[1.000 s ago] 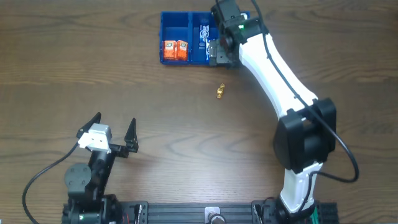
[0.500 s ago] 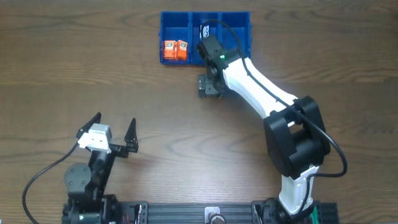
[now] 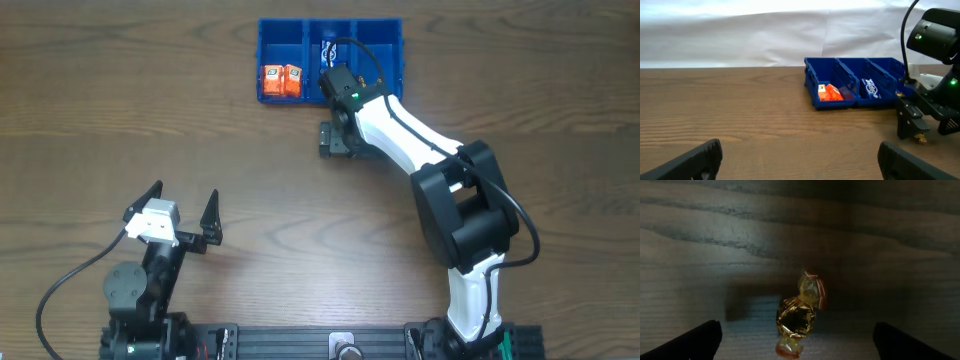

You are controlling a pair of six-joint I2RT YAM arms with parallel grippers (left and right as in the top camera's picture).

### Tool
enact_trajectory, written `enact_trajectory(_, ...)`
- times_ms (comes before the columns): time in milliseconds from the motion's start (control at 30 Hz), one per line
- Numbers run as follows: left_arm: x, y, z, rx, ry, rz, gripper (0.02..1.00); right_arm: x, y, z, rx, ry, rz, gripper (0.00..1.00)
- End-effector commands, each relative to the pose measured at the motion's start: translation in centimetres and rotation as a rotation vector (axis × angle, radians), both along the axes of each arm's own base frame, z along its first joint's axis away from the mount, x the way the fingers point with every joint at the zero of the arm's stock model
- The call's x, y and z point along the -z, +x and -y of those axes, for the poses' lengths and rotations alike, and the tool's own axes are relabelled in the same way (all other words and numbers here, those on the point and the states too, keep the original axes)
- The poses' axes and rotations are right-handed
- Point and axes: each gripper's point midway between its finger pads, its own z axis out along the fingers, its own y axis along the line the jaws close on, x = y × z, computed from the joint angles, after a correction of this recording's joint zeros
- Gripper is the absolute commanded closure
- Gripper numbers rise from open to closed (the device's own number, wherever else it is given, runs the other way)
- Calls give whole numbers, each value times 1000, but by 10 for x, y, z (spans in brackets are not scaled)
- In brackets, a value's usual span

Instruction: Sort Candies Into Trays

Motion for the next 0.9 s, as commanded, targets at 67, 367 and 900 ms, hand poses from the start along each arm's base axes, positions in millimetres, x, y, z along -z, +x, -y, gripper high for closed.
enact_trajectory(67,16,-1,2,12,-3,-44,20,17,5,9,41,-3,-16,1)
enact_trajectory(367,16,-1,2,12,-3,-44,20,20,8,9,45,3,-12,117)
enact_trajectory(900,16,-1,2,12,-2,-44,20,22,-1,11,42,-4,-50,752)
